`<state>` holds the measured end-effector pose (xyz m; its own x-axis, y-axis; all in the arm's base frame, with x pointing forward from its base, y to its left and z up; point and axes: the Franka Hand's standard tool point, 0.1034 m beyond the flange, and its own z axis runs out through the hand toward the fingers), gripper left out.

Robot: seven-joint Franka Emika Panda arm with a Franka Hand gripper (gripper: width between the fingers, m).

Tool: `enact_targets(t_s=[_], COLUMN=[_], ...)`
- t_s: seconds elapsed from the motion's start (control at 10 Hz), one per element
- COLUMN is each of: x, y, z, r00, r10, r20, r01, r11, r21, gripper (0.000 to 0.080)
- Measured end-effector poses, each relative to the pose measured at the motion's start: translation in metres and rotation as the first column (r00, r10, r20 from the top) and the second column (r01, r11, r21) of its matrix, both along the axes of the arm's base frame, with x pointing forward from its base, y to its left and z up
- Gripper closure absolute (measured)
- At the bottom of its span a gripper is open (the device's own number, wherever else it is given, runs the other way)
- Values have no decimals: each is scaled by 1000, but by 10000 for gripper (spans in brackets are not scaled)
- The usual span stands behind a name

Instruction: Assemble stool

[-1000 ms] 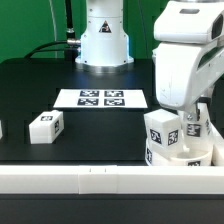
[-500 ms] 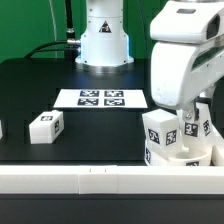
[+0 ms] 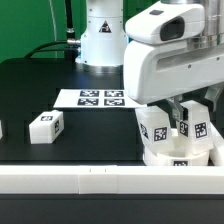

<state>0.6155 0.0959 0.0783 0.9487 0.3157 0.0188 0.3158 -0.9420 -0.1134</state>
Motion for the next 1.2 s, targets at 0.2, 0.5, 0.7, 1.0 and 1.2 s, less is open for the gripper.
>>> enact_targets(t_s=[0.2,0.5,0.7,1.0,1.2], x=[0,-1,-1,0,1], y=[4,5,6,9,14], z=[0,0,0,-1,-1], r00=[975,909,846,674,514], r10=[-219,-413,-530,-734,-852], r20=[-26,-50,-65,-84,-102], r01=[219,413,530,735,855], r11=[976,911,848,678,519], r21=[-4,-14,-21,-24,-26], gripper=[460,459,459,460,459])
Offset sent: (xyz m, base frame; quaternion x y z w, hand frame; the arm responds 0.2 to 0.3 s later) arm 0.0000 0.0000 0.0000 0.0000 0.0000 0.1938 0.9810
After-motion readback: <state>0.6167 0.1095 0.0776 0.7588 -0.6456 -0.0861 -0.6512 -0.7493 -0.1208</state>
